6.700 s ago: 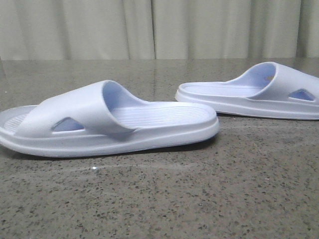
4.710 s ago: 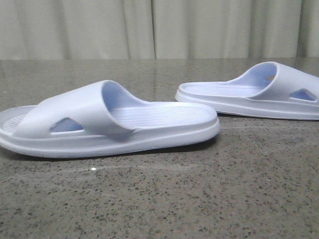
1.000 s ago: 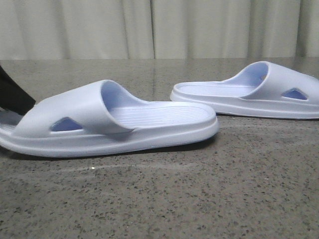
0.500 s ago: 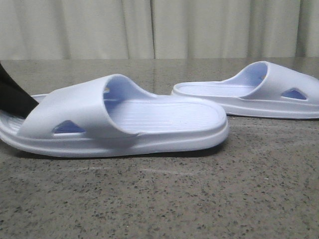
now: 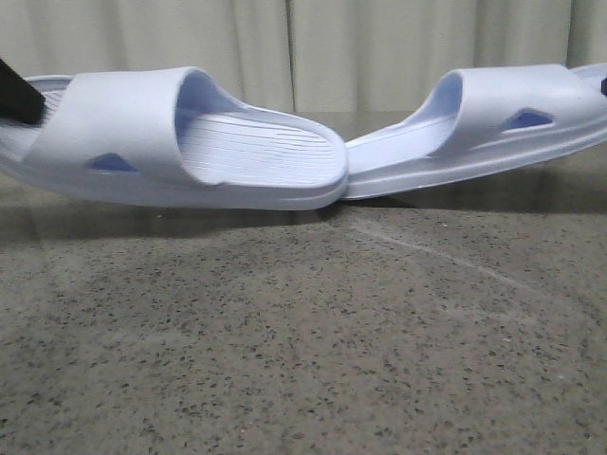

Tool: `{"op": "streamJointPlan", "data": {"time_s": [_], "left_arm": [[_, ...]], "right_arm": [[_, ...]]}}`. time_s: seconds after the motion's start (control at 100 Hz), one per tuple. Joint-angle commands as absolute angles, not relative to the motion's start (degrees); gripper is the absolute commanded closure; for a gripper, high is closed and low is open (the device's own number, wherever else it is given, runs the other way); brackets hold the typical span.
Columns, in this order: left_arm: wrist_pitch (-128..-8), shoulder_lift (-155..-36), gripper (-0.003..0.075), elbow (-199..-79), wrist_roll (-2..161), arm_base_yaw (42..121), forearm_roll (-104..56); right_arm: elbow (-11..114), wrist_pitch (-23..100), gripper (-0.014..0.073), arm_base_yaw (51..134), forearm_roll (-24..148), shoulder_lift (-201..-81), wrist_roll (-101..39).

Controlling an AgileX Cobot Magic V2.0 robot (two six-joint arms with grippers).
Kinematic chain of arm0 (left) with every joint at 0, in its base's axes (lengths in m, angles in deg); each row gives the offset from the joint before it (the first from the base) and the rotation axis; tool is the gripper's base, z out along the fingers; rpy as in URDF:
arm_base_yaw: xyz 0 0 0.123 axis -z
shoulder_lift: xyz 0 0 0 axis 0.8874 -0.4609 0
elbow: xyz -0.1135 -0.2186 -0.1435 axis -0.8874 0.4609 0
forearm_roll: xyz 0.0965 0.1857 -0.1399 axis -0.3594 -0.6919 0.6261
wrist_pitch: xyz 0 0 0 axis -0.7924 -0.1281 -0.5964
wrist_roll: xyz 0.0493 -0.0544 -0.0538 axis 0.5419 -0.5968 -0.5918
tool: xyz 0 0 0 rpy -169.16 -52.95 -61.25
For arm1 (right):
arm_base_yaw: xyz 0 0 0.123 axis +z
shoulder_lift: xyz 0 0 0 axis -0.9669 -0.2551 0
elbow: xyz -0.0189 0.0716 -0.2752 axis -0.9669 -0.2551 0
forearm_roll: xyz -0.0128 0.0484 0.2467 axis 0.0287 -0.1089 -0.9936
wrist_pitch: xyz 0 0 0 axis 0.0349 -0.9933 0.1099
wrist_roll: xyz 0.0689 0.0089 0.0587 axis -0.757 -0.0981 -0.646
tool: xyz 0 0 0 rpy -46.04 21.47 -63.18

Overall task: Insert blue slippers together front up
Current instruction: 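Lift both slippers off the table with both grippers, then slide the right gripper's slipper onto the left gripper's slipper, nesting them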

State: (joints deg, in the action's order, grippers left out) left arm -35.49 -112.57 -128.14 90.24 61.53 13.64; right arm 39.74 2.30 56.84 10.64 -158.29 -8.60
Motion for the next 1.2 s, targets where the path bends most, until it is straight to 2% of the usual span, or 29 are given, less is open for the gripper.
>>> {"op": "streamJointPlan", "data": {"time_s": [0.0, 0.18, 0.37, 0.82, 1.19], "left_arm": [[-35.9, -110.9, 0.0705, -129.9, 89.3, 58.7, 16.8], [-31.7, -110.9, 0.0705, -129.9, 89.3, 51.8, 16.8], [-26.2, -111.1, 0.0705, -129.9, 89.5, 47.5, 18.7], [-8.8, -117.0, 0.0705, -129.9, 95.2, 47.4, 31.9], [-8.6, -117.7, 0.0705, -129.9, 95.3, 48.6, 32.6]], "right_arm": [[41.6, 2.4, 0.0694, 56.4, 3.4, -154.3, -5.5], [41.6, 4.9, 0.0694, 56.4, 0.2, -150.5, -3.0], [41.6, -1.6, 0.0694, 56.4, -1.1, -150.6, -2.1], [41.6, -9.6, 0.0694, 56.7, -4.3, -154.2, 1.0], [41.6, -7.9, 0.0694, 60.4, -5.6, -156.9, 7.2]]}}
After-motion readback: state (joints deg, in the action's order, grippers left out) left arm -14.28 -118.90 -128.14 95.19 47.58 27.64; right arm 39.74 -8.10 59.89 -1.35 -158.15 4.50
